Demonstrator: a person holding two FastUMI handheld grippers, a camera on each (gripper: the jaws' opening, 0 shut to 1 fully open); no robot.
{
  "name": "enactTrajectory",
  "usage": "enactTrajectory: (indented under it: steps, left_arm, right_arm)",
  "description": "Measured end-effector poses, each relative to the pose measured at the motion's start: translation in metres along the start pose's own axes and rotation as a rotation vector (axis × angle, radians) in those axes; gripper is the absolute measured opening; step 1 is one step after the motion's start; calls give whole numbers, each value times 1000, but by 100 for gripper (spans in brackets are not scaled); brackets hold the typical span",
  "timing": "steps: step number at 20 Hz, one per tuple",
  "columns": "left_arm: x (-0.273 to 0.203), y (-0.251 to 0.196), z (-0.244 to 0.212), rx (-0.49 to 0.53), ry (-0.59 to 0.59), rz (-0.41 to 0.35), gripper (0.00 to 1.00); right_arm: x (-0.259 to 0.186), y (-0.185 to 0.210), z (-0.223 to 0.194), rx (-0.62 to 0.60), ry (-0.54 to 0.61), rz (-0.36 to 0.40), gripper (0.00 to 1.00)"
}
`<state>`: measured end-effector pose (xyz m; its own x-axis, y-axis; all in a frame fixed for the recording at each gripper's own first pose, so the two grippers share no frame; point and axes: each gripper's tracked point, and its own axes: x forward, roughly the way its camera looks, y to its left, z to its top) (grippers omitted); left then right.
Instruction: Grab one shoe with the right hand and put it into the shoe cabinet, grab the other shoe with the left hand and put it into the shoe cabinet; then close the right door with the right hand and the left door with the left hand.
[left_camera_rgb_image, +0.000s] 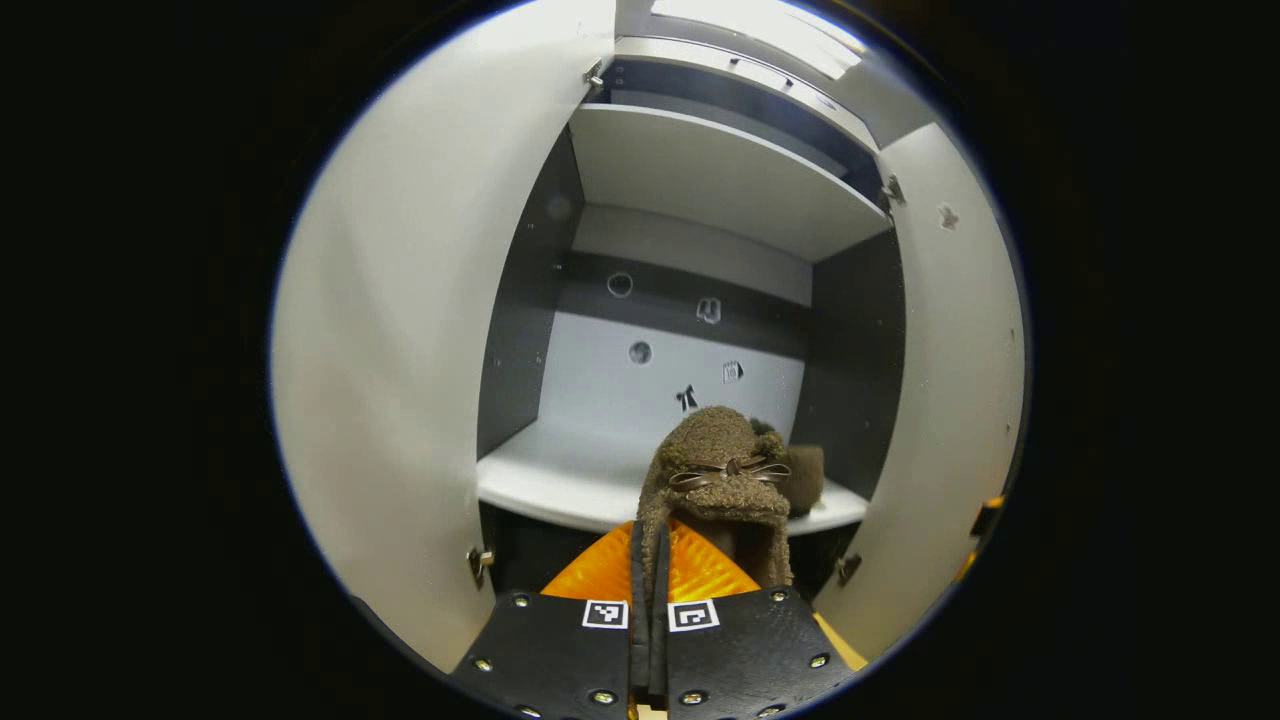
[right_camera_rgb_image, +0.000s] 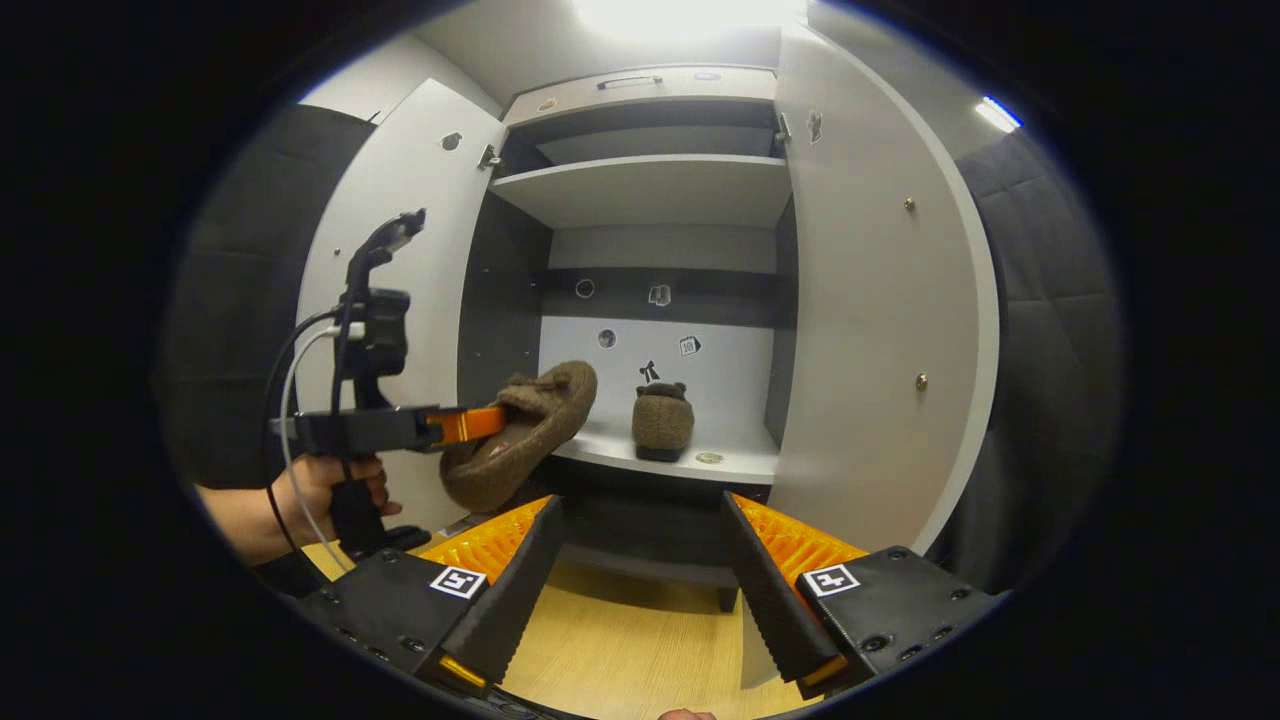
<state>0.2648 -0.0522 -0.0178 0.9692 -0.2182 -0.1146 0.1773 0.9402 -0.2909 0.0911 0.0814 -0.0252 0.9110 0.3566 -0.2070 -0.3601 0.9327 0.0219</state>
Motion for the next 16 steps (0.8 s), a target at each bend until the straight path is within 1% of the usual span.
enactTrajectory:
  steps: [1, 2, 4, 5, 6, 8, 11, 13, 16]
  left_arm:
    - [11, 1, 8, 0, -11, 4, 0]
    - [23, 1, 16, 2, -20, 8, 0]
    - [47, 3, 29, 14, -36, 19, 0]
    - [59, 3, 33, 21, -43, 25, 0]
    - [70, 3, 37, 26, -48, 27, 0]
    - [91, 4, 42, 34, -45, 33, 0]
    - [121, 4, 37, 45, -15, 48, 0]
    - [142, 13, 24, 50, 36, 74, 0]
    - [157, 19, 18, 75, 53, 99, 0]
  right_arm:
    - [1, 1, -3, 2, 7, 5, 96]
    - [2, 2, -7, 4, 15, 11, 99]
    - [5, 3, -12, 8, 30, 19, 99]
    - [6, 4, -15, 12, 37, 22, 96]
    - [7, 4, -18, 13, 42, 25, 99]
    - [10, 1, -21, 16, 50, 20, 99]
    - [13, -6, -22, 30, 53, 11, 99]
    - [16, -10, -24, 41, 57, 5, 99]
    - [19, -13, -27, 52, 63, 2, 99]
